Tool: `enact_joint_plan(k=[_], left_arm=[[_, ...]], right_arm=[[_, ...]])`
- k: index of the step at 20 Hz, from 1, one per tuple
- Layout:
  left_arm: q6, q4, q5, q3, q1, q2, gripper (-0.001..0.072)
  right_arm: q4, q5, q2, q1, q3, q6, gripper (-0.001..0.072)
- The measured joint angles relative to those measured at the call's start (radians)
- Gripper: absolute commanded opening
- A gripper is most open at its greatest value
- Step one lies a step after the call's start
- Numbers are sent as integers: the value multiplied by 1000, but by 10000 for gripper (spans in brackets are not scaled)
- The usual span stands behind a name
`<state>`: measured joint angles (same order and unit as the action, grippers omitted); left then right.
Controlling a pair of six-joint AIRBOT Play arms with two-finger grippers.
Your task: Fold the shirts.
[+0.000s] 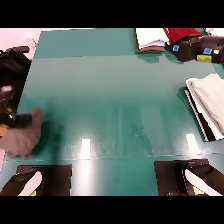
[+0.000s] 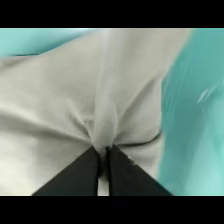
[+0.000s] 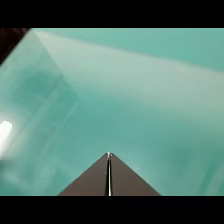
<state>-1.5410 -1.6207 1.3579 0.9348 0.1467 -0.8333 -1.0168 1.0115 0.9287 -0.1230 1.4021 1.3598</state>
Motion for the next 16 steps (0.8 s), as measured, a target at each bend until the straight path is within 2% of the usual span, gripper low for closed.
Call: enact_joint_plan(k=[3,7,14,15,16], left_arm=[[-33,20,-9,279,-151,0,22],[-68,26,-101,571,-426,-19,21],[-79,30,-181,751,-787,-262,27],[-77,35,-185,757,-822,-317,110],[-68,50,-187,762,-851,-369,466]], right_arm=[[-2,-14,25,0,91,0,20],[-5,-18,87,0,245,0,20],[-39,39,204,0,520,0,19],[-57,51,216,0,553,0,20],[-72,61,225,0,577,0,20]])
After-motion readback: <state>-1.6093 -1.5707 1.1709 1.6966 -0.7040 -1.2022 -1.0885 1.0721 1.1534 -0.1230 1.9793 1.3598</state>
